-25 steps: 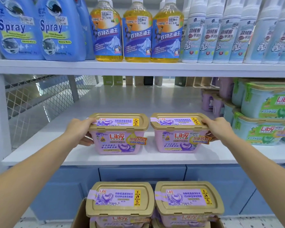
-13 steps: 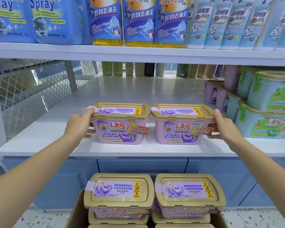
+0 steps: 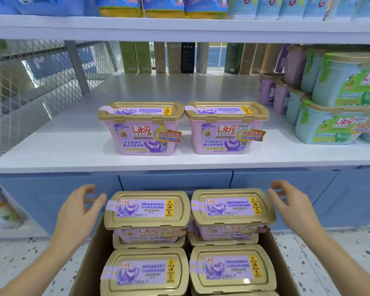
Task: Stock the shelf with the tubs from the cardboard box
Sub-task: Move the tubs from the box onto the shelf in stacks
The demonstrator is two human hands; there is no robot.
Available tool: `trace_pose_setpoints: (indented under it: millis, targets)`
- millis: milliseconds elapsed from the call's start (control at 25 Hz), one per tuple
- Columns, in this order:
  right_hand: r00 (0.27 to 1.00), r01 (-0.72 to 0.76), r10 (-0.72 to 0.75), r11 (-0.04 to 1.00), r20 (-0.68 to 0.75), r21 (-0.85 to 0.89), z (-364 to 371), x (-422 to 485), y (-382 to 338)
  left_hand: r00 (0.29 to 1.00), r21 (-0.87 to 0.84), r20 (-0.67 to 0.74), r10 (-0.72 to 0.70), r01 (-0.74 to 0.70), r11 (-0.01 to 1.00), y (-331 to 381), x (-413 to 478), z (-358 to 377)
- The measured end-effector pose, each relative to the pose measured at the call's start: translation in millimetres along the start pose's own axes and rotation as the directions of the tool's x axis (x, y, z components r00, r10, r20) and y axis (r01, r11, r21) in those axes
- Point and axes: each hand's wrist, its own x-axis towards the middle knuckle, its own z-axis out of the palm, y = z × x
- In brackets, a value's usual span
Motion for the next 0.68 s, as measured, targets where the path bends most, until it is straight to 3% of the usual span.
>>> trace_pose_setpoints:
  millis: [160,280,400,680]
  targets:
    - [0.985,-0.131,0.131,0.991,0.116,-0.007,26.5,-20.6,7.9,0.96,-0.119,0.239,-0.147,0.179,0.977,-13.5,-19.9,23.0]
    - [0.959,-0.266,0.238,0.945,0.157,0.192,35.9,-25.6,5.9,0.911,-0.266,0.327,-0.253,0.345,0.9,-18.6,-21.9,35.9]
    - [0.942,-0.33,0.303,0.913,0.143,0.241,39.9,-23.7,8.2,0.878,-0.363,0.352,-0.324,0.447,0.818,-16.1,-22.6,44.3]
    - [0.922,-0.387,0.381,0.895,0.071,0.221,47.7,-23.1,6.5,0.869,-0.411,0.269,-0.416,0.494,0.766,-6.3,-27.6,46.7]
